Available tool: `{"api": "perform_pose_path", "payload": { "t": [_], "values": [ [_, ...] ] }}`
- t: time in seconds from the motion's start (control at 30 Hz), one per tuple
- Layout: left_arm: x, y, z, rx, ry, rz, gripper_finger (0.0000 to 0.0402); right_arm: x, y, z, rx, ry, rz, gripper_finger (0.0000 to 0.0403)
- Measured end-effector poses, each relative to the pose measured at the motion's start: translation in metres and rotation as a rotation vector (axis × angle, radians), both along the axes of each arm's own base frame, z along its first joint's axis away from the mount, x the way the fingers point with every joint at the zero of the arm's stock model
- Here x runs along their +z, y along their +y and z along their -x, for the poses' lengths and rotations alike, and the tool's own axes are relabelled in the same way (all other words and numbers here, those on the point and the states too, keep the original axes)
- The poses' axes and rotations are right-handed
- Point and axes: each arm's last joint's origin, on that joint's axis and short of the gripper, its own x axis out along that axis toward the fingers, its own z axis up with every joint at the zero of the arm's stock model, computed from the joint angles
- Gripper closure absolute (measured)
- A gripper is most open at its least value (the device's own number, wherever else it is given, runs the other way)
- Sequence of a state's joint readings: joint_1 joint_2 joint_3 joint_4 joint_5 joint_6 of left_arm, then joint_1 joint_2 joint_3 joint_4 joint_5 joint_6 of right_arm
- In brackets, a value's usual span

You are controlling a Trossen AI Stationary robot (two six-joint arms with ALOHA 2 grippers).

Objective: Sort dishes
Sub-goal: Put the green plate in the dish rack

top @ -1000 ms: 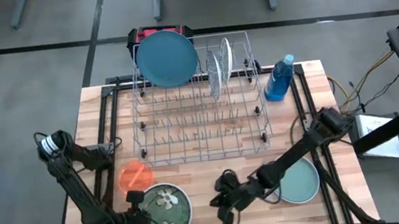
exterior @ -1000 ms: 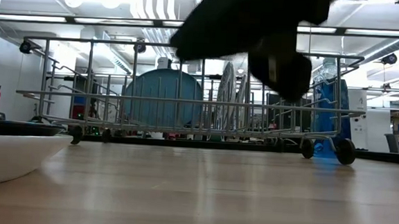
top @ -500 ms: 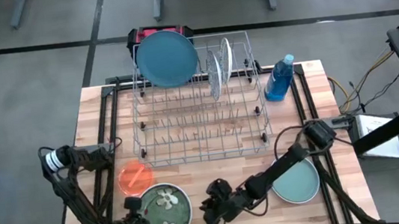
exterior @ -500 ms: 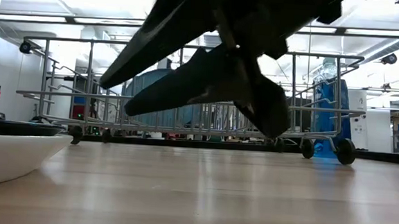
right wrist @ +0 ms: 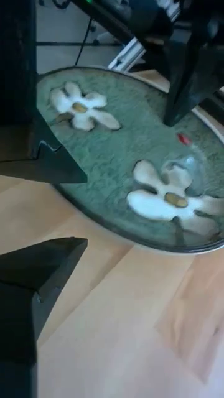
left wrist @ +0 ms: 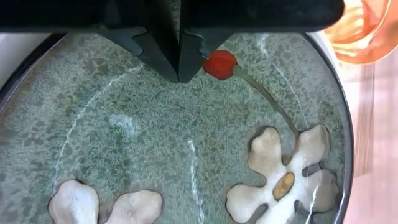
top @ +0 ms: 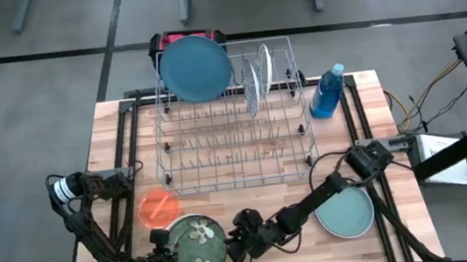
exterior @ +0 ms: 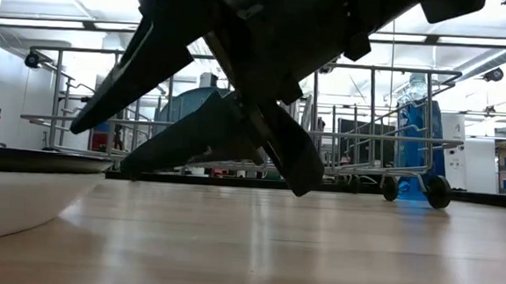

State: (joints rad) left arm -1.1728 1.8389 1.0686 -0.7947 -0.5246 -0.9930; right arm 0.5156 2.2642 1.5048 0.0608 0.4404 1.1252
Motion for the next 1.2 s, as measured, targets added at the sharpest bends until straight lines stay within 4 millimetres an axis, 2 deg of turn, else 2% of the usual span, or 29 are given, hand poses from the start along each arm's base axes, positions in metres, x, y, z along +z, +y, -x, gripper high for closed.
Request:
{"api": "perform_pose_path", "payload": {
  "t": [0.2,0.37,0.5,0.63,0.9,1.2],
  "values": [
    [-0.003,0.000,-0.002,0.012,-0.061,0.003,0.0401,0.001,-0.004,-0.003,-0.008,-0.006,-0.002,0.0246],
    [-0.016,0.002,-0.003,0.026,-0.118,0.023,0.0401,-0.012,-0.007,-0.008,-0.017,-0.006,-0.011,0.0242],
    [-0.019,0.003,-0.004,0.064,-0.154,0.044,0.0402,-0.020,-0.007,-0.013,0.004,-0.027,-0.005,0.0250],
    [-0.020,0.002,-0.004,0.065,-0.184,0.041,0.0402,-0.022,-0.007,-0.013,-0.018,-0.042,0.031,0.0274],
    [-0.018,0.000,-0.007,0.068,-0.241,0.039,0.0402,-0.022,-0.016,-0.014,-0.101,-0.032,0.072,0.0363],
    [-0.005,0.003,-0.005,0.069,-0.248,0.060,0.0402,-0.014,-0.014,-0.016,-0.100,-0.056,0.121,0.0375]
  ]
}}
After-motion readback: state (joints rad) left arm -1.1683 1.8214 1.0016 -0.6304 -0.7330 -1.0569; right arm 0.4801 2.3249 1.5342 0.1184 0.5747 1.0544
